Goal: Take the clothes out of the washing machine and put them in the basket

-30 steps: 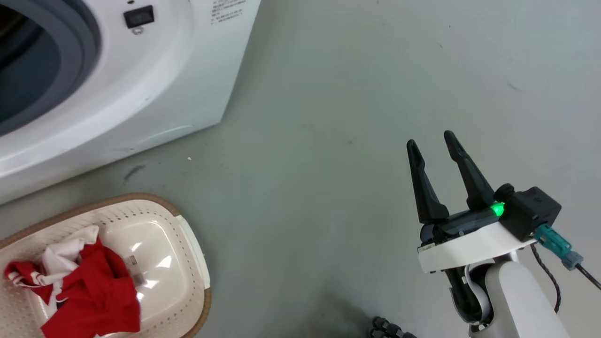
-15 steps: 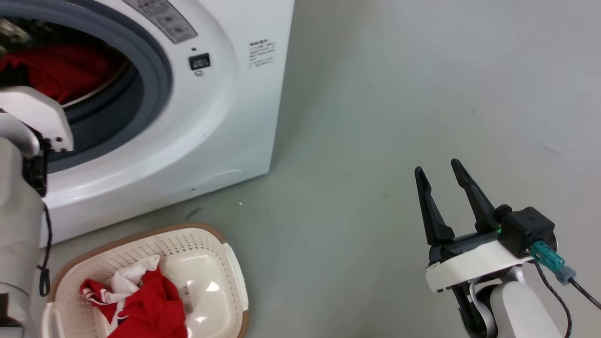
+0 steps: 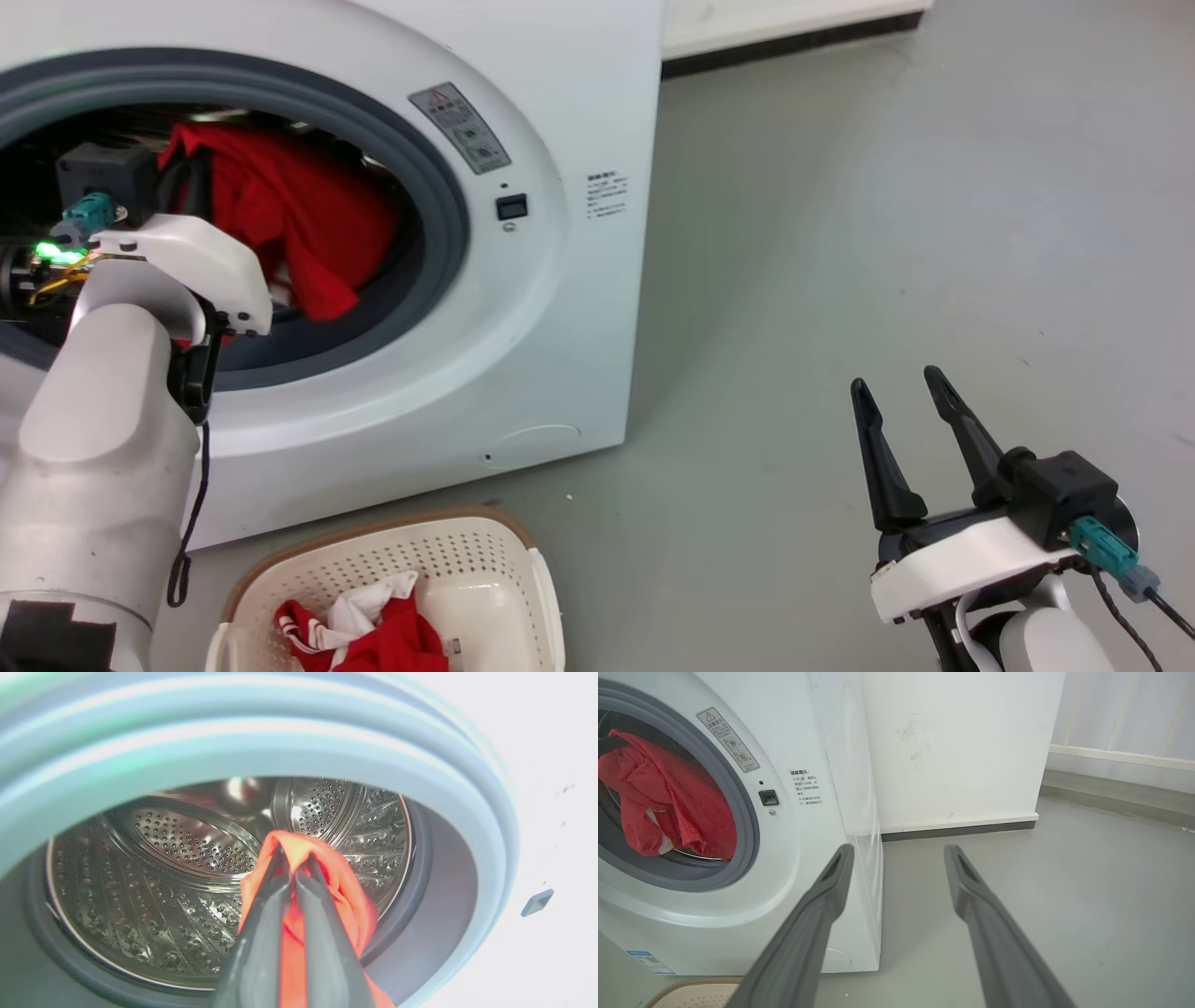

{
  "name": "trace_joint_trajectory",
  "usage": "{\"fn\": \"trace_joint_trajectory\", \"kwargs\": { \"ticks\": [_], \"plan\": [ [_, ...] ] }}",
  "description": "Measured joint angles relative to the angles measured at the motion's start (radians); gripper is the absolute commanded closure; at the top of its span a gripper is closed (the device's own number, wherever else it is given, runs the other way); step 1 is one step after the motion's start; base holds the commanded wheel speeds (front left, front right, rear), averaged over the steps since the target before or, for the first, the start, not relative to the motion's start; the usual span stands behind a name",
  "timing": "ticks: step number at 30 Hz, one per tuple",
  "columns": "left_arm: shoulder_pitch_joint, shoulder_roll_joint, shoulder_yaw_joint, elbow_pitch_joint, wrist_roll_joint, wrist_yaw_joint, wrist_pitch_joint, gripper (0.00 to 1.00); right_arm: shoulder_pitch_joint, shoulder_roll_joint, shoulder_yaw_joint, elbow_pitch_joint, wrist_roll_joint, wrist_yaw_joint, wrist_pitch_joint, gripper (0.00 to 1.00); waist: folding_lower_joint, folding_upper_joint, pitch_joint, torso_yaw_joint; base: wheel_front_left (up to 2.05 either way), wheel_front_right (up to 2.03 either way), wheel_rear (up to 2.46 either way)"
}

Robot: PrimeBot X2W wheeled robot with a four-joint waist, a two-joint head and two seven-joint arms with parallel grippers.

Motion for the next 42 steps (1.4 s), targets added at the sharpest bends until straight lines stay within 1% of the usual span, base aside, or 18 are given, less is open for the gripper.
{"fn": "trace_joint_trajectory", "kwargs": {
  "ticks": [6, 8, 11, 15, 17, 20, 22, 26, 30, 33, 36, 39, 42],
  "plan": [
    [0.084, -0.023, 0.001, -0.141, -0.027, -0.002, -0.003, 1.0, 0.036, 0.0, -0.005, -0.031, -0.01, 0.0, 0.032, 0.0, -0.0001, 0.0, -0.049, 0.058, 0.0, 0.0, 0.0],
    [0.118, -0.031, -0.002, -0.209, -0.034, 0.006, 0.005, 1.0, 0.047, 0.0, -0.014, -0.044, -0.017, 0.0, 0.04, 0.0, 0.0, 0.0, -0.058, 0.077, 0.0, 0.0, 0.0],
    [0.175, -0.033, -0.003, -0.337, -0.042, 0.028, 0.025, 1.0, 0.056, 0.0, -0.03, -0.061, -0.023, 0.0, 0.05, 0.0, 0.0, 0.0, -0.066, 0.106, 0.0, 0.0, 0.0],
    [0.283, -0.027, -0.008, -0.544, -0.049, 0.067, 0.081, 1.0, 0.07, 0.0, -0.043, -0.078, -0.028, 0.0, 0.059, 0.0, 0.0, 0.0, -0.069, 0.142, 0.0, 0.0, 0.0],
    [0.354, -0.019, 0.001, -0.642, -0.06, 0.097, 0.114, 1.0, 0.07, 0.0, -0.04, -0.081, -0.035, 0.0, 0.068, 0.0, 0.0001, 0.0, -0.071, 0.157, 0.0, 0.0, 0.0],
    [0.481, 0.006, 0.016, -0.787, -0.069, 0.152, 0.16, 1.0, 0.07, 0.0, -0.033, -0.089, -0.038, 0.0, 0.074, 0.0, 0.0001, -0.0001, -0.069, 0.169, 0.0, 0.0, 0.0],
    [0.561, 0.01, 0.023, -0.874, -0.077, 0.183, 0.185, 1.0, 0.07, 0.0, -0.03, -0.095, -0.04, 0.0, 0.077, 0.0, 0.0001, 0.0, -0.064, 0.174, 0.0, 0.0, 0.0],
    [0.721, 0.007, 0.033, -0.985, -0.109, 0.234, 0.238, 1.0, 0.071, 0.0, -0.025, -0.102, -0.044, 0.0, 0.085, 0.0, 0.0002, 0.0, -0.057, 0.183, 0.0, 0.0, 0.0],
    [0.835, -0.007, 0.022, -1.009, -0.14, 0.258, 0.267, 1.0, 0.071, 0.0, -0.023, -0.109, -0.051, 0.0, 0.091, 0.0, 0.0002, 0.0, -0.046, 0.19, 0.0, 0.0, 0.0],
    [0.882, -0.033, -0.019, -0.972, -0.152, 0.253, 0.282, 1.0, 0.07, 0.0, -0.023, -0.117, -0.052, 0.0, 0.093, 0.0, 0.0002, 0.0, -0.029, 0.195, 0.0, 0.0, 0.0],
    [0.905, -0.081, -0.06, -0.891, -0.167, 0.241, 0.28, 1.0, 0.06, 0.0, -0.016, -0.12, -0.056, 0.0, 0.094, 0.0, 0.0002, 0.0, -0.007, 0.196, 0.0, 0.0, 0.0],
    [0.905, -0.122, -0.08, -0.783, -0.179, 0.226, 0.252, 1.0, 0.04, 0.0, -0.011, -0.127, -0.057, 0.0, 0.093, 0.0, 0.0002, 0.0, 0.021, 0.194, 0.0, 0.0, 0.0],
    [0.876, -0.15, -0.093, -0.663, -0.192, 0.197, 0.223, 1.0, 0.022, 0.0, -0.002, -0.128, -0.057, 0.0, 0.093, 0.0, 0.0002, 0.0, 0.053, 0.188, 0.0, 0.0, 0.0]
  ]
}}
